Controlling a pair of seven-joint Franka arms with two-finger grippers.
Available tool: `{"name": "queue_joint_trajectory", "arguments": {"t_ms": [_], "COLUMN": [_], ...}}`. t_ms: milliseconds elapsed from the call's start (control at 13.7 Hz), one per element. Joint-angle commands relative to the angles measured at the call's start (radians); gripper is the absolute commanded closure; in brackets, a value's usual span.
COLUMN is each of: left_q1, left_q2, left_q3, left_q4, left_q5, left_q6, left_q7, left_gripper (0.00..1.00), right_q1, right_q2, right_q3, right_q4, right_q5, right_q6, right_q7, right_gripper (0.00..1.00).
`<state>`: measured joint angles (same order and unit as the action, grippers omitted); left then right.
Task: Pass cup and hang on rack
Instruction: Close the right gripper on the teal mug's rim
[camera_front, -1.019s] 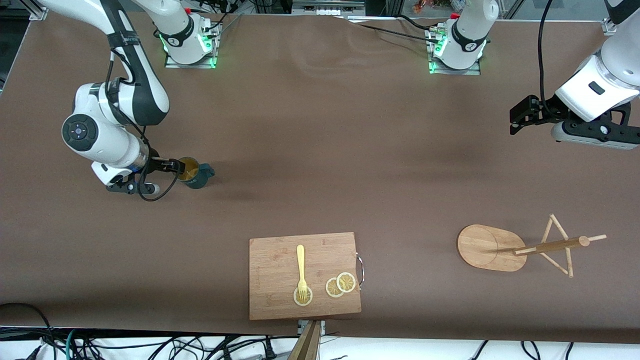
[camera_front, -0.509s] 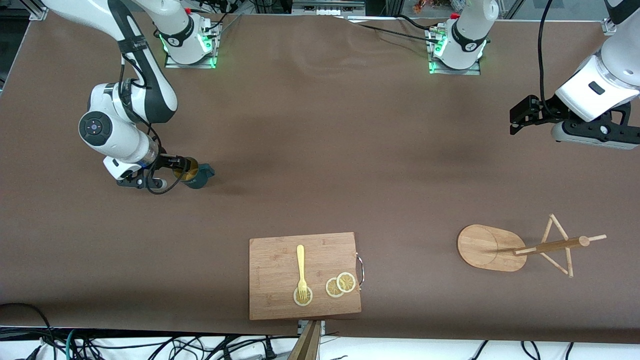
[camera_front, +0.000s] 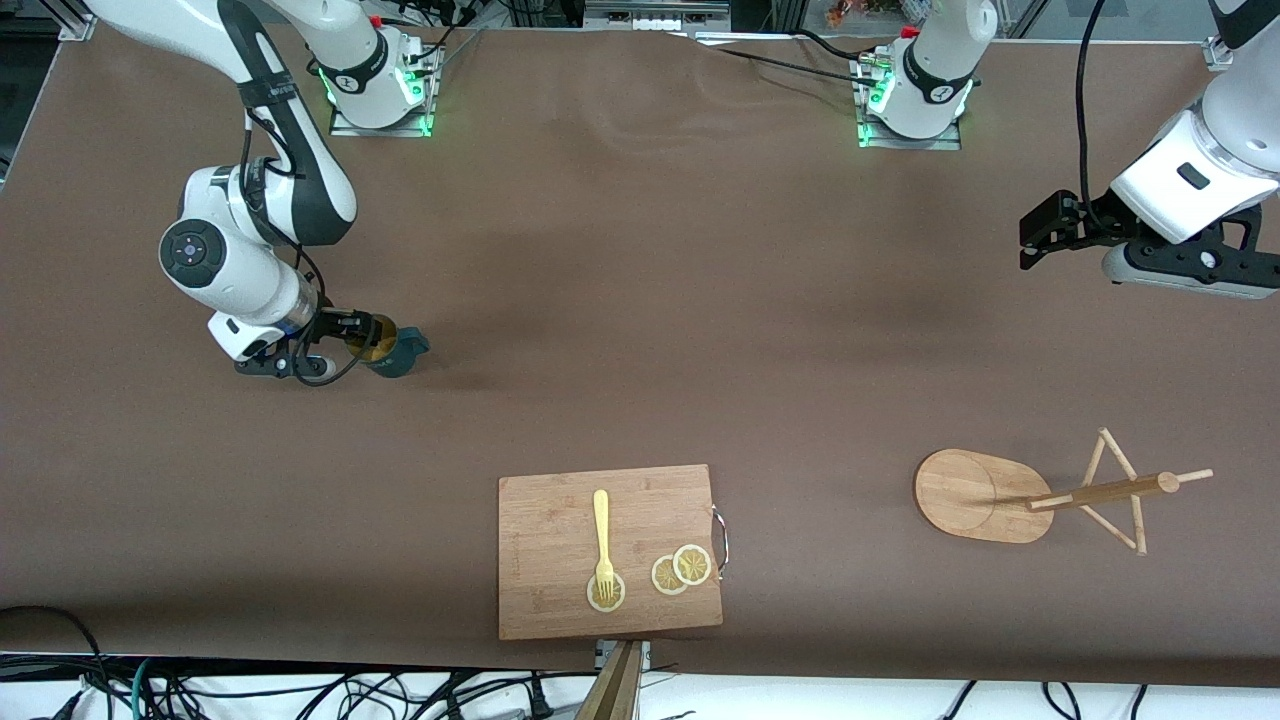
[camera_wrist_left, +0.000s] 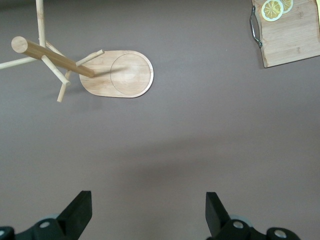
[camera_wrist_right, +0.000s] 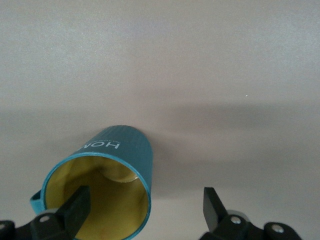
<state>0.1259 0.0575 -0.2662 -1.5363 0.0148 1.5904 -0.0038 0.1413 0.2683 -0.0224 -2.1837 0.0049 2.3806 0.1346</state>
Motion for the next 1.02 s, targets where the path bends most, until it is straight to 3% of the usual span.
{"name": "queue_joint_trajectory", "arguments": {"t_ms": [0, 218, 291, 728, 946], "left_q1": [0.0, 0.0, 0.0, 0.0, 0.0], "left_q2": [-0.002, -0.001, -0.001, -0.002, -0.001], "left_q3": [-0.004, -0.004, -0.004, -0.004, -0.004], "left_q4": [0.004, 0.004, 0.004, 0.004, 0.005], "left_q5": [0.011, 0.011, 0.011, 0.011, 0.011], "left_q6": [0.002, 0.002, 0.002, 0.002, 0.002], "left_q7": [0.016, 0.016, 0.016, 0.016, 0.016], "left_gripper": [0.0, 0.0, 0.0, 0.0, 0.0], "right_q1": [-0.003, -0.006, -0.006, -0.009, -0.009], "right_q2": [-0.001, 0.009, 0.008, 0.016, 0.016], "right_q3": [0.003, 0.003, 0.003, 0.003, 0.003], "right_q4": [-0.019, -0.019, -0.019, -0.013, -0.01], "right_q5": [0.013, 0.013, 0.013, 0.013, 0.013], "right_q6": [0.037, 0.043, 0.043, 0.037, 0.035], "right_q7": [-0.053, -0.064, -0.066, -0.073, -0.073], "right_gripper": [0.0, 0.01, 0.07, 0.99, 1.0]}}
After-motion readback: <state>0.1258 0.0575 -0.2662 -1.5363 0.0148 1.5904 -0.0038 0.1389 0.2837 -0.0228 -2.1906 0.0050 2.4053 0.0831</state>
